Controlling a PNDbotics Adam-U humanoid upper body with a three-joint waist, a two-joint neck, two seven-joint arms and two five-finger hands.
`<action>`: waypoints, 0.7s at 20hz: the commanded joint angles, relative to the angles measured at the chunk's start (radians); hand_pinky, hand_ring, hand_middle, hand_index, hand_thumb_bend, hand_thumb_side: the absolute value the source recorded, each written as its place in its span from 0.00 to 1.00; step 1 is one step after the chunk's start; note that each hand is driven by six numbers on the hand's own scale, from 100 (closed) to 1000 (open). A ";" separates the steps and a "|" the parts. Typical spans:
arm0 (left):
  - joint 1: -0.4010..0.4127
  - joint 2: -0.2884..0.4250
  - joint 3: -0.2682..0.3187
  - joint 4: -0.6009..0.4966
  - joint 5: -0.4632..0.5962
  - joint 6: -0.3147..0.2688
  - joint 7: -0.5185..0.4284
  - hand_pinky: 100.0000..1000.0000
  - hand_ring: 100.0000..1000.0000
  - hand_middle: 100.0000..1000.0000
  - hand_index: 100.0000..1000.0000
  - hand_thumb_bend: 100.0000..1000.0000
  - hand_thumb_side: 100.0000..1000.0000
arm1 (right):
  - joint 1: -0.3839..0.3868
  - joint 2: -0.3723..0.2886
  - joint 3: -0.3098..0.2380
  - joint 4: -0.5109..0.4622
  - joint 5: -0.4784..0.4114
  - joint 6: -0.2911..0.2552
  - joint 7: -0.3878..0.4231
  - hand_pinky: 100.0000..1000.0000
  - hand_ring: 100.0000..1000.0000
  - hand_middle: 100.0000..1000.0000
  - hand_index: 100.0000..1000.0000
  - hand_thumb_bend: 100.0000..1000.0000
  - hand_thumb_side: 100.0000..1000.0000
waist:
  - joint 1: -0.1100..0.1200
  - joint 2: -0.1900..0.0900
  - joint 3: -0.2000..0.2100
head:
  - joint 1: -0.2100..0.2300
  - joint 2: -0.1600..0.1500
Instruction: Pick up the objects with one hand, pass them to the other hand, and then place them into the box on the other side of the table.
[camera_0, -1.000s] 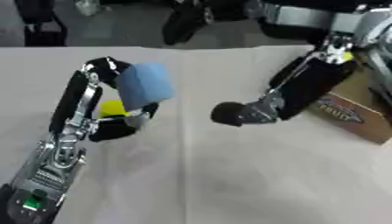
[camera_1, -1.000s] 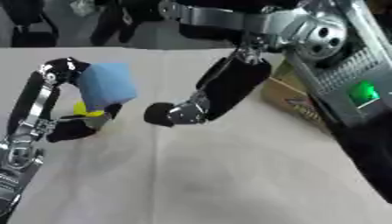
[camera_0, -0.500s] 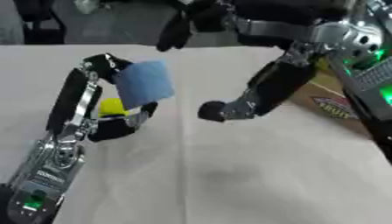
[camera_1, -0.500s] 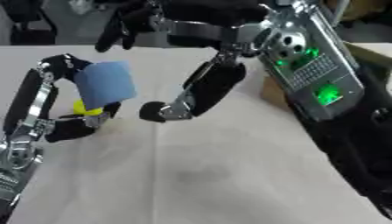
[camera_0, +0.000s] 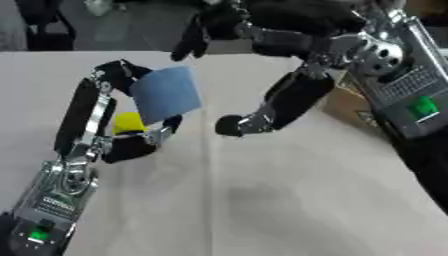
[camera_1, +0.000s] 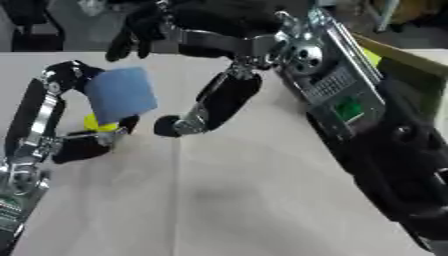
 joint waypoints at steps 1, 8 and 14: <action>-0.019 -0.007 0.002 -0.005 -0.009 0.006 0.009 0.49 0.44 0.34 0.52 0.00 0.00 | -0.018 0.010 -0.006 0.004 0.046 -0.012 -0.025 0.79 0.69 0.70 0.82 0.38 0.14 | -0.010 -0.037 0.002 | -0.005 0.001; -0.027 -0.043 -0.001 0.009 -0.029 0.039 0.032 0.48 0.42 0.33 0.52 0.00 0.00 | -0.003 0.031 -0.019 -0.001 0.164 -0.035 -0.127 0.75 0.65 0.67 0.81 0.37 0.10 | -0.010 -0.036 0.010 | -0.004 -0.003; -0.038 -0.071 -0.001 0.010 -0.040 0.059 0.055 0.47 0.41 0.33 0.52 0.00 0.00 | 0.009 0.042 -0.024 -0.002 0.209 -0.052 -0.155 0.72 0.56 0.65 0.78 0.36 0.08 | -0.009 -0.035 0.013 | -0.002 -0.006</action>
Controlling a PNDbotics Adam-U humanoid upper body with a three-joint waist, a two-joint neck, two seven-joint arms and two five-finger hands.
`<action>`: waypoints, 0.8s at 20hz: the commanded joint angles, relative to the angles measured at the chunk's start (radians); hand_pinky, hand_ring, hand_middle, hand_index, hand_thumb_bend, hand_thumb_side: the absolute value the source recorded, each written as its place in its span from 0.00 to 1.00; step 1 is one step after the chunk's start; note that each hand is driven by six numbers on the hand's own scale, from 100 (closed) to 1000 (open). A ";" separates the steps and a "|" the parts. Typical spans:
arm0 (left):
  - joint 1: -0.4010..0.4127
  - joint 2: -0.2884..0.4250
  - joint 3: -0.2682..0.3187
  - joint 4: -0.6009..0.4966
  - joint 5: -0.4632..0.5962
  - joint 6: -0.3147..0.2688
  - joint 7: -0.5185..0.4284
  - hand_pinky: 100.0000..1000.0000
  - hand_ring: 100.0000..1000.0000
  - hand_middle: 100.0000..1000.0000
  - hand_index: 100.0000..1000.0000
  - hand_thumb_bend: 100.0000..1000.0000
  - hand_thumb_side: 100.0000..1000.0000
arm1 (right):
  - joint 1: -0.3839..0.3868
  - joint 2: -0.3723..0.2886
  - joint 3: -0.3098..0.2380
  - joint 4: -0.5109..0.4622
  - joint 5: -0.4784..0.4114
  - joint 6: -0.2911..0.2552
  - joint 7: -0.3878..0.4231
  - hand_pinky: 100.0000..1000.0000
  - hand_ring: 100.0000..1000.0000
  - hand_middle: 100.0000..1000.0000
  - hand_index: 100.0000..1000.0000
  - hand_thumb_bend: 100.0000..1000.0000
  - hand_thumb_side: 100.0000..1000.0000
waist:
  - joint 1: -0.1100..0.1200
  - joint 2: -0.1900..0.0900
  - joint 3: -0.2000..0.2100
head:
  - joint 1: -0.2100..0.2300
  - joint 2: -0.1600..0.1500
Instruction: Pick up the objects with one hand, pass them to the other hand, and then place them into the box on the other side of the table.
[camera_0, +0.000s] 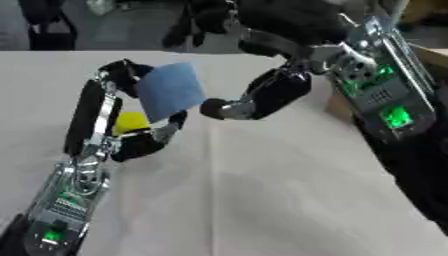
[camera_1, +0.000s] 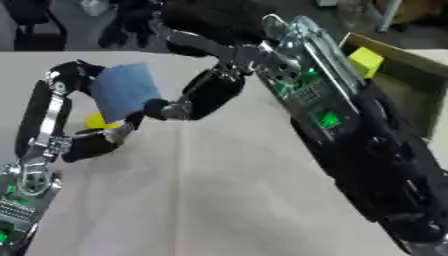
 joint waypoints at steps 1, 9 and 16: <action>-0.022 -0.006 0.000 -0.009 -0.007 0.009 0.009 0.47 0.41 0.33 0.52 0.00 0.00 | -0.010 0.000 -0.014 -0.009 0.025 -0.007 -0.015 0.71 0.54 0.64 0.77 0.36 0.09 | -0.009 -0.034 0.002 | 0.002 -0.007; -0.035 -0.026 0.000 -0.018 -0.011 0.020 0.017 0.47 0.41 0.33 0.52 0.00 0.00 | -0.002 0.004 -0.012 0.006 0.037 -0.021 -0.002 0.71 0.47 0.64 0.77 0.37 0.10 | -0.008 -0.030 0.007 | 0.002 -0.006; -0.042 -0.041 -0.006 -0.027 -0.004 0.014 0.020 0.46 0.41 0.33 0.52 0.00 0.02 | -0.002 0.006 -0.016 0.011 0.045 -0.020 -0.009 0.72 0.46 0.66 0.80 0.37 0.11 | -0.007 -0.027 0.011 | -0.002 -0.006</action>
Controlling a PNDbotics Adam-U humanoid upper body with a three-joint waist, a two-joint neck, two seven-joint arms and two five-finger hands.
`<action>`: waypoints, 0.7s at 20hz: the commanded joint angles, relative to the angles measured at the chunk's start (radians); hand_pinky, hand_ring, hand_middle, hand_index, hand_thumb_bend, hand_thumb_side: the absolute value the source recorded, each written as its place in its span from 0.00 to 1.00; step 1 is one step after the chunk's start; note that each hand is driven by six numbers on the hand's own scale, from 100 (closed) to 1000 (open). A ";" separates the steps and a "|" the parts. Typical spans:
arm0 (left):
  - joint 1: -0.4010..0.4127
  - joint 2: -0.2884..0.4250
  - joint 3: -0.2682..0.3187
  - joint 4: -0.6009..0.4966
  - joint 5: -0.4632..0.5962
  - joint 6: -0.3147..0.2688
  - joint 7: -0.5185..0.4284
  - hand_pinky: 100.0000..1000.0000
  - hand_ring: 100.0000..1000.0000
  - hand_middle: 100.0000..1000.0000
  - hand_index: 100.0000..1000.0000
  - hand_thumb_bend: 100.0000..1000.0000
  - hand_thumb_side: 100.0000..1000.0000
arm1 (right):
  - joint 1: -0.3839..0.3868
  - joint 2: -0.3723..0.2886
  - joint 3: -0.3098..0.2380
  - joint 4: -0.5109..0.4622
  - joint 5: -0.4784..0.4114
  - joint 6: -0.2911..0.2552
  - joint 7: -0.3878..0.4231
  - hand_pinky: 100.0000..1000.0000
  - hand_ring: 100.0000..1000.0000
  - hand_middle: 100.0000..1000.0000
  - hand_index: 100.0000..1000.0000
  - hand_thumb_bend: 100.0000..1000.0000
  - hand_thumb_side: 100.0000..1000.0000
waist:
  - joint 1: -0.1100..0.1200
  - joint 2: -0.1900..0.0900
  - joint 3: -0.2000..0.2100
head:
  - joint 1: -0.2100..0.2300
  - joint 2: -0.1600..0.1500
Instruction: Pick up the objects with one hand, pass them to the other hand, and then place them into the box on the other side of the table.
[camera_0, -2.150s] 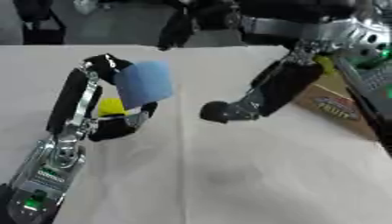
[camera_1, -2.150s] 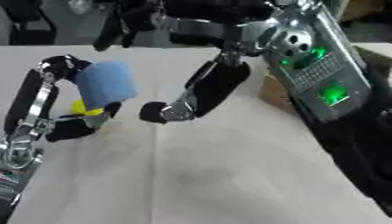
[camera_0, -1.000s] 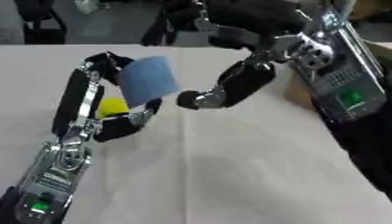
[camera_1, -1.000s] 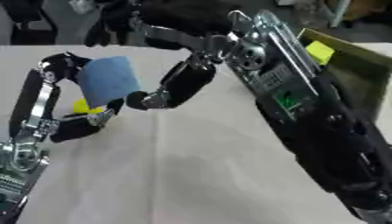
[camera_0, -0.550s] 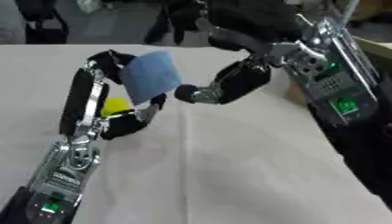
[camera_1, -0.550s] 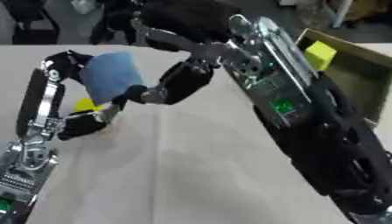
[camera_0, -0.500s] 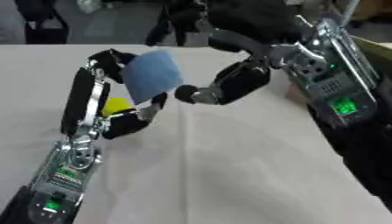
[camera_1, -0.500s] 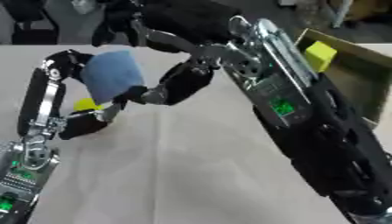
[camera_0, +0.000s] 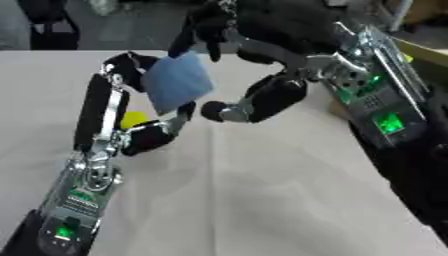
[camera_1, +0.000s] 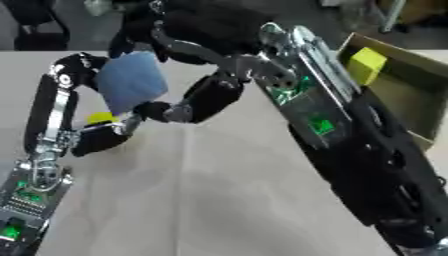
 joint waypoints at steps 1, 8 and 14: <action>-0.017 -0.004 -0.002 -0.023 0.004 -0.004 0.004 0.46 0.41 0.33 0.52 0.00 0.02 | -0.016 -0.003 -0.017 -0.004 0.015 0.001 -0.010 0.72 0.46 0.66 0.80 0.37 0.10 | -0.006 -0.026 0.002 | -0.001 -0.007; -0.012 -0.020 -0.007 -0.028 0.007 -0.007 0.006 0.46 0.41 0.33 0.52 0.00 0.03 | -0.007 0.001 -0.041 -0.005 0.036 0.022 -0.051 0.74 0.49 0.68 0.83 0.37 0.07 | -0.005 -0.021 0.005 | -0.003 -0.014; -0.015 -0.029 -0.007 -0.029 0.008 -0.008 0.016 0.46 0.40 0.33 0.52 0.00 0.03 | -0.005 0.010 -0.047 0.017 0.047 0.019 -0.045 0.74 0.50 0.69 0.83 0.37 0.09 | -0.005 -0.020 0.006 | -0.008 -0.017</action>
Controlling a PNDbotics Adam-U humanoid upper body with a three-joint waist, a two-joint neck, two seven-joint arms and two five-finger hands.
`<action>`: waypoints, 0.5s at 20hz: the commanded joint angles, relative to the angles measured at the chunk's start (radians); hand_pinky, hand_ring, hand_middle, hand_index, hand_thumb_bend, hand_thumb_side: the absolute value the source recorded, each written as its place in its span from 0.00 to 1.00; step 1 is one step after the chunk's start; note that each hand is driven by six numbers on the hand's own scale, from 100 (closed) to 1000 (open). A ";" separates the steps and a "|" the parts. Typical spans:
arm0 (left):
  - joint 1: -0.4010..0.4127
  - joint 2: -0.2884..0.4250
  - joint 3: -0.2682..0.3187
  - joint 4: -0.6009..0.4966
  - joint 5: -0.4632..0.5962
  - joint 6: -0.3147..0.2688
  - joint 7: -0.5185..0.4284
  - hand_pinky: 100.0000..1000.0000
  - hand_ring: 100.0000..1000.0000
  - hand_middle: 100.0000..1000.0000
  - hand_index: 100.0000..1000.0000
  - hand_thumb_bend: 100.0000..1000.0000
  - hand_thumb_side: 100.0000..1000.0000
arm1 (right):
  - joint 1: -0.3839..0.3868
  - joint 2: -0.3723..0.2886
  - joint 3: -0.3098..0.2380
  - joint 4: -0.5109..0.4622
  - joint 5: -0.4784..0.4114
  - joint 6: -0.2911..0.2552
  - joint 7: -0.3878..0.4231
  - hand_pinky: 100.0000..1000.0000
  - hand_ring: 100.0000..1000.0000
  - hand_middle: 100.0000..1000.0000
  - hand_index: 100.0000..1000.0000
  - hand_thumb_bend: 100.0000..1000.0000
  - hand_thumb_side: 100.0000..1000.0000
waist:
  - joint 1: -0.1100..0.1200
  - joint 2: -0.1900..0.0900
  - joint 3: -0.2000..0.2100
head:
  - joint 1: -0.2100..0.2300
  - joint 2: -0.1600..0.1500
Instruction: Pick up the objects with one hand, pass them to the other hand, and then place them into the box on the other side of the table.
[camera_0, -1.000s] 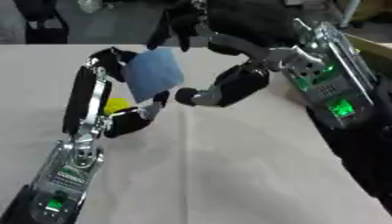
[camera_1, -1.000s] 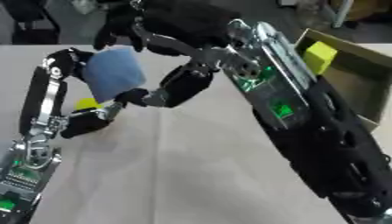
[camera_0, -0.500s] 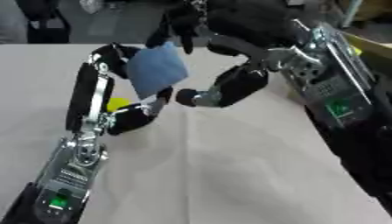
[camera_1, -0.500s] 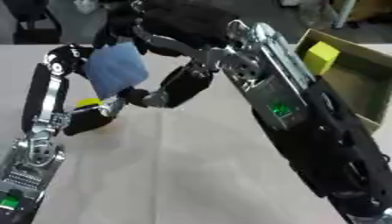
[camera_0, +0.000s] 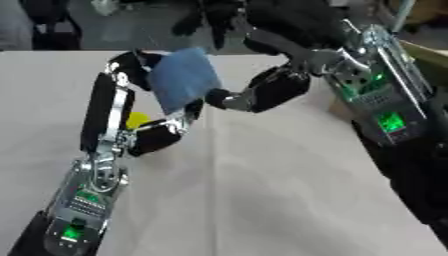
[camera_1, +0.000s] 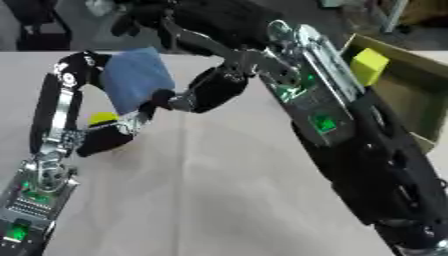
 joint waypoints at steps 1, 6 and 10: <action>-0.016 -0.003 0.000 -0.020 0.004 -0.001 0.011 0.46 0.40 0.33 0.52 0.00 0.03 | -0.014 0.001 -0.012 0.003 0.011 -0.007 0.001 0.74 0.50 0.69 0.83 0.37 0.09 | -0.006 -0.020 0.001 | -0.004 -0.013; -0.027 -0.004 0.001 -0.013 -0.010 0.000 0.015 0.46 0.41 0.33 0.52 0.00 0.03 | -0.014 0.008 -0.009 0.020 0.032 -0.023 0.004 0.74 0.51 0.69 0.83 0.37 0.10 | -0.007 -0.023 0.001 | -0.004 -0.009; -0.039 -0.006 0.000 -0.005 -0.019 -0.004 0.012 0.46 0.41 0.31 0.52 0.00 0.03 | -0.015 0.019 -0.011 0.040 0.053 -0.028 -0.005 0.74 0.51 0.69 0.83 0.37 0.10 | -0.008 -0.025 0.002 | -0.003 -0.008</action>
